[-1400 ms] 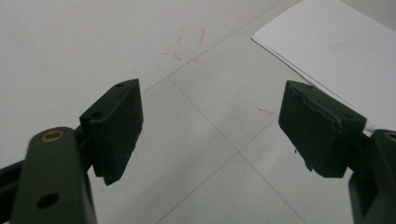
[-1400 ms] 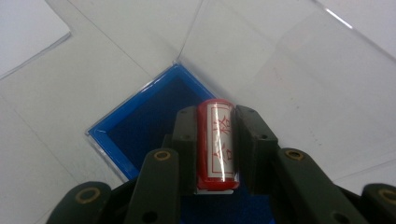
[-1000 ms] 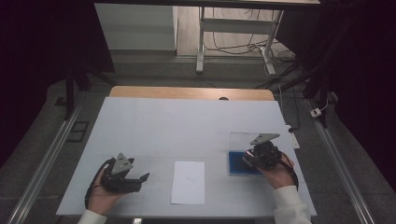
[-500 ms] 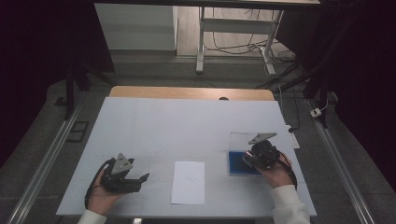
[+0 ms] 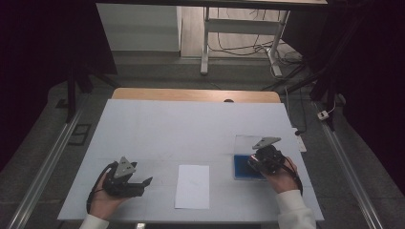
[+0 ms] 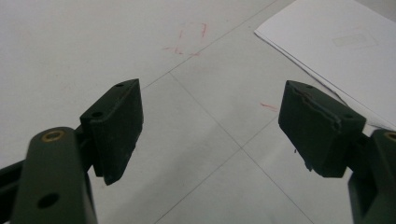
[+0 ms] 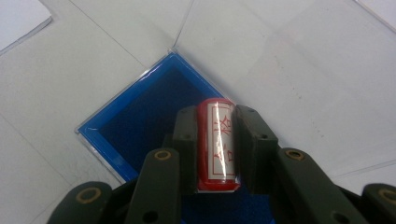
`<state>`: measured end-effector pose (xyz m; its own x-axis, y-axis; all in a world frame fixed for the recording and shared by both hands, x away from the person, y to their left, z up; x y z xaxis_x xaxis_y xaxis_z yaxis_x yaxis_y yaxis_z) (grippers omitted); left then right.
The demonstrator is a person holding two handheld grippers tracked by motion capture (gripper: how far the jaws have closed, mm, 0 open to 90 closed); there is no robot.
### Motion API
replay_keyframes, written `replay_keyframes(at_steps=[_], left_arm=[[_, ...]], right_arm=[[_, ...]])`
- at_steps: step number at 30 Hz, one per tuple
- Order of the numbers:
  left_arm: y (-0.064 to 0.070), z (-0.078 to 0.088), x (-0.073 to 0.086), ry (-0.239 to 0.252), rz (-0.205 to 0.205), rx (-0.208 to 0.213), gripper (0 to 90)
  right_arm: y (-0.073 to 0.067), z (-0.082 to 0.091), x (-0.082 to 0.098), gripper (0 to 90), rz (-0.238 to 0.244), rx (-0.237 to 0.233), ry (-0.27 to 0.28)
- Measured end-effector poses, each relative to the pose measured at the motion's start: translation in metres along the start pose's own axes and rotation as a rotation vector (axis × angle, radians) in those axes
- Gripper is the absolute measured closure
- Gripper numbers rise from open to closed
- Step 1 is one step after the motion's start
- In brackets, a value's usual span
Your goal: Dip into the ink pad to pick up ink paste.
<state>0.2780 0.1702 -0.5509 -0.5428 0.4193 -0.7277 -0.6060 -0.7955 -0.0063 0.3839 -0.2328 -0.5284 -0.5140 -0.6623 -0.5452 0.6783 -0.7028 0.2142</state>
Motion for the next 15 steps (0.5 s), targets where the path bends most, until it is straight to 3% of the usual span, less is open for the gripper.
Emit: replay_keyframes(at_steps=[15], left_arm=[[-0.0001, 0.0003, -0.0005, 0.001, -0.001, -0.002, 22.8]], right_arm=[[0.0015, -0.0006, 0.0010, 70.8, -0.007, -0.016, 0.015]])
Point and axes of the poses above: each handheld gripper's, and its own axes: z roughly backward along the jaws, x roughly out of its underside, y roughly to its right, the point moved 7 cm from there along -z, roughly forward along the jaws, and after that the axes turned 2 degrees about x, right-handed, at the moved point
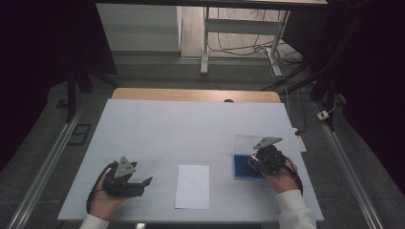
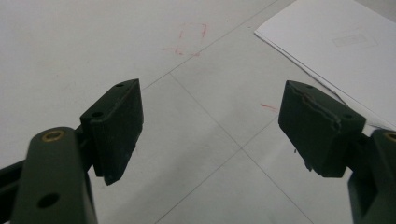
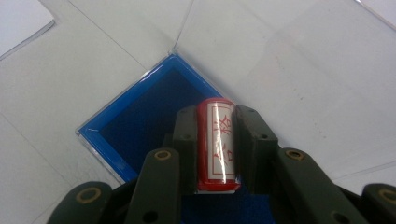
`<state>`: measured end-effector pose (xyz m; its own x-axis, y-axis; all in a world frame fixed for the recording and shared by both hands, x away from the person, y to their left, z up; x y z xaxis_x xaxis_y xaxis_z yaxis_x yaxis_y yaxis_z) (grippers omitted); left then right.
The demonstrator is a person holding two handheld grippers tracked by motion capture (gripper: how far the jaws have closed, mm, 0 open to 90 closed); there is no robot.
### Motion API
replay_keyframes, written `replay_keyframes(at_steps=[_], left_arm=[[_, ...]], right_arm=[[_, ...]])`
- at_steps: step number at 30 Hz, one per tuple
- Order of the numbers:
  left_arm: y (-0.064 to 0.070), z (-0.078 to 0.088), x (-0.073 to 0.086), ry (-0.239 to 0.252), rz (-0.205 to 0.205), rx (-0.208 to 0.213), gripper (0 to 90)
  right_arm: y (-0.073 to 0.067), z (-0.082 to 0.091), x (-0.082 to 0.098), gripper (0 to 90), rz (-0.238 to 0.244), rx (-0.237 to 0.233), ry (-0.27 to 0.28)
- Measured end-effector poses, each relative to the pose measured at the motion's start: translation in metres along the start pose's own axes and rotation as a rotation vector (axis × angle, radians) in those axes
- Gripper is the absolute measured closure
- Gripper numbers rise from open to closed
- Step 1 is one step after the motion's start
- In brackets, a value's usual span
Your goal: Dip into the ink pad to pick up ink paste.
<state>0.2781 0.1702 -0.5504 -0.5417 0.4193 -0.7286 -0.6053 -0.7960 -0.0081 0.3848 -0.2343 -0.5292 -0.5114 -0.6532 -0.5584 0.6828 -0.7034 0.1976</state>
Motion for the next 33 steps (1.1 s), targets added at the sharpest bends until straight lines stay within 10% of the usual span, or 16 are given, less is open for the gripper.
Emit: replay_keyframes(at_steps=[20, 33], left_arm=[[-0.002, 0.003, -0.001, 0.024, 0.021, 0.009, 23.0], [-0.003, 0.004, 0.000, 0.020, 0.016, -0.010, 23.0]], right_arm=[[0.009, 0.012, -0.002, 70.0, -0.104, -0.091, 0.100], [-0.002, 0.037, -0.019, 70.0, -0.042, -0.112, 0.211]])
Point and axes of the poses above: each handheld gripper's, and its own axes: z roughly backward along the jaws, x roughly out of its underside, y roughly to its right, the point moved 7 cm from there along -z, roughly forward along the jaws, and after that the axes turned 2 degrees about x, right-handed, at the moved point
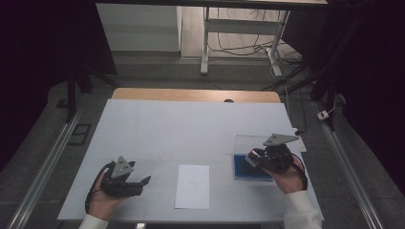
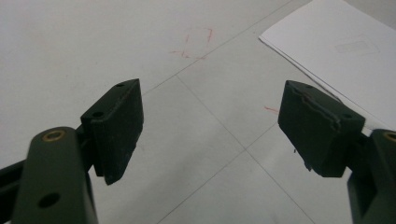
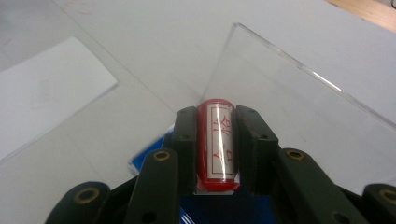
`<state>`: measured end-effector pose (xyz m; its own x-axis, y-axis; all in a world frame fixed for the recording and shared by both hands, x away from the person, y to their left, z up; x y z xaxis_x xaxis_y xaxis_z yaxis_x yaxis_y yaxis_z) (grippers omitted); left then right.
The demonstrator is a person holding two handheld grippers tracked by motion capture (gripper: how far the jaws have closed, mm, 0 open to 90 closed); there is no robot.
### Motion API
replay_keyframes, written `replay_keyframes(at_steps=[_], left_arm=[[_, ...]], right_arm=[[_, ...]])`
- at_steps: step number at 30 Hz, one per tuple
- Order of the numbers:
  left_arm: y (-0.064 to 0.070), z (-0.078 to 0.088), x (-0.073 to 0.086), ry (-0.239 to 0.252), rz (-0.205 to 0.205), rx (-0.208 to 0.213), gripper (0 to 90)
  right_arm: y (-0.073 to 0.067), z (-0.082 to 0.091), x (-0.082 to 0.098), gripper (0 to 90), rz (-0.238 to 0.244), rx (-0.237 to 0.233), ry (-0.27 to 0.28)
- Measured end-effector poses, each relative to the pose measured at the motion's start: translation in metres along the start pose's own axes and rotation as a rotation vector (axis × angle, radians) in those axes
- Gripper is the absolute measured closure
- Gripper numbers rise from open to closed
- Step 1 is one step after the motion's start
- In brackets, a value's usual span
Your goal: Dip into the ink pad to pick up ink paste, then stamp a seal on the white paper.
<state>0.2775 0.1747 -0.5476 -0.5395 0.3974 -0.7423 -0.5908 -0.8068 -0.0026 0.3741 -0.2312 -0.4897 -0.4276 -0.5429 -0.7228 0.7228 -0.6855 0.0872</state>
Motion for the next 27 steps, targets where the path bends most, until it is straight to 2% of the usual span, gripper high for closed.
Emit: replay_keyframes(at_steps=[13, 27], left_arm=[[0.001, 0.001, -0.001, 0.008, 0.002, 0.003, 23.0], [0.002, 0.002, -0.002, 0.010, 0.005, 0.014, 23.0]], right_arm=[[-0.018, 0.005, -0.013, 70.0, 0.014, -0.056, 0.035], [-0.050, 0.005, -0.031, 70.0, 0.066, -0.137, 0.079]])
Point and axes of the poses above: each handheld gripper's, and its own axes: z roughly backward along the jaws, x roughly out of its underside, y roughly to its right, the point moved 7 cm from there along -z, roughly forward along the jaws, and after that the axes turned 2 degrees about x, right-handed, at the moved point
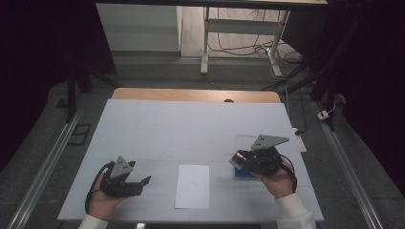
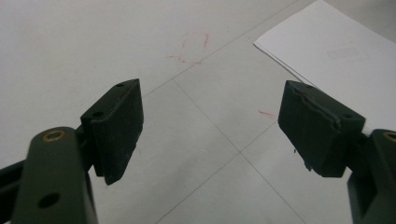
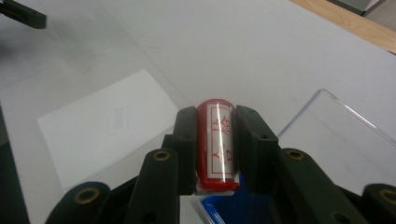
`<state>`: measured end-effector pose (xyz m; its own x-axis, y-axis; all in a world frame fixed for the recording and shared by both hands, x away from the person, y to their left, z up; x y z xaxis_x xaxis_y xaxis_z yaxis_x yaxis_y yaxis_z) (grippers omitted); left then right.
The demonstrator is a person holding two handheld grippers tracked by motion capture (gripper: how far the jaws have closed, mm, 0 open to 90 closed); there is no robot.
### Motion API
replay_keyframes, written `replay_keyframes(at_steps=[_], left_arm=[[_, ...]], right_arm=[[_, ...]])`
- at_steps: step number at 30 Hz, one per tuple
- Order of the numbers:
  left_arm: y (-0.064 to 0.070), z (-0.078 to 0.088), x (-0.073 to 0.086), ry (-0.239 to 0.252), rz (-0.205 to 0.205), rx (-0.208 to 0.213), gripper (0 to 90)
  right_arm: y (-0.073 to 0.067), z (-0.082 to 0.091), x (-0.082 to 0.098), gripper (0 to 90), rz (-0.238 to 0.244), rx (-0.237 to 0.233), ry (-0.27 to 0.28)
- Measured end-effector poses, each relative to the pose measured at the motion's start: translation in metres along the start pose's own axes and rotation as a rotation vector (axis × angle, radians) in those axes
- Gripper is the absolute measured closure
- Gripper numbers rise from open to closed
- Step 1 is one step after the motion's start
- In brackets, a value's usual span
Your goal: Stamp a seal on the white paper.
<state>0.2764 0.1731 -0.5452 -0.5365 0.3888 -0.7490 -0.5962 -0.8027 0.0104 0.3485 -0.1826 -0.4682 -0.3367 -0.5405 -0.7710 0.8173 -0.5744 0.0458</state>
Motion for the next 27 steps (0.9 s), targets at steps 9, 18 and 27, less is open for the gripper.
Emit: replay_keyframes(at_steps=[9, 18, 27], left_arm=[[0.001, -0.001, 0.000, -0.002, -0.001, 0.002, 23.0], [0.003, -0.003, -0.003, -0.002, -0.008, 0.007, 23.0], [0.004, -0.004, -0.003, -0.003, -0.012, 0.008, 23.0]], right_arm=[[-0.013, -0.006, -0.005, 70.0, 0.019, -0.027, 0.002], [-0.021, -0.011, -0.010, 70.0, 0.025, -0.048, 0.008], [-0.035, -0.020, -0.013, 70.1, 0.048, -0.073, 0.001]])
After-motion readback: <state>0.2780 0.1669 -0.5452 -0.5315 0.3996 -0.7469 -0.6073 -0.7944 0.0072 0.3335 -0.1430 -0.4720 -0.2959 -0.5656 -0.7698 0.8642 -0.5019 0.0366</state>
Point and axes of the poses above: each handheld gripper's, and its own axes: z roughly backward along the jaws, x roughly out of its underside, y roughly to its right, the point moved 7 cm from there along -z, roughly forward along the jaws, and after that the axes turned 2 degrees about x, right-handed, at the moved point
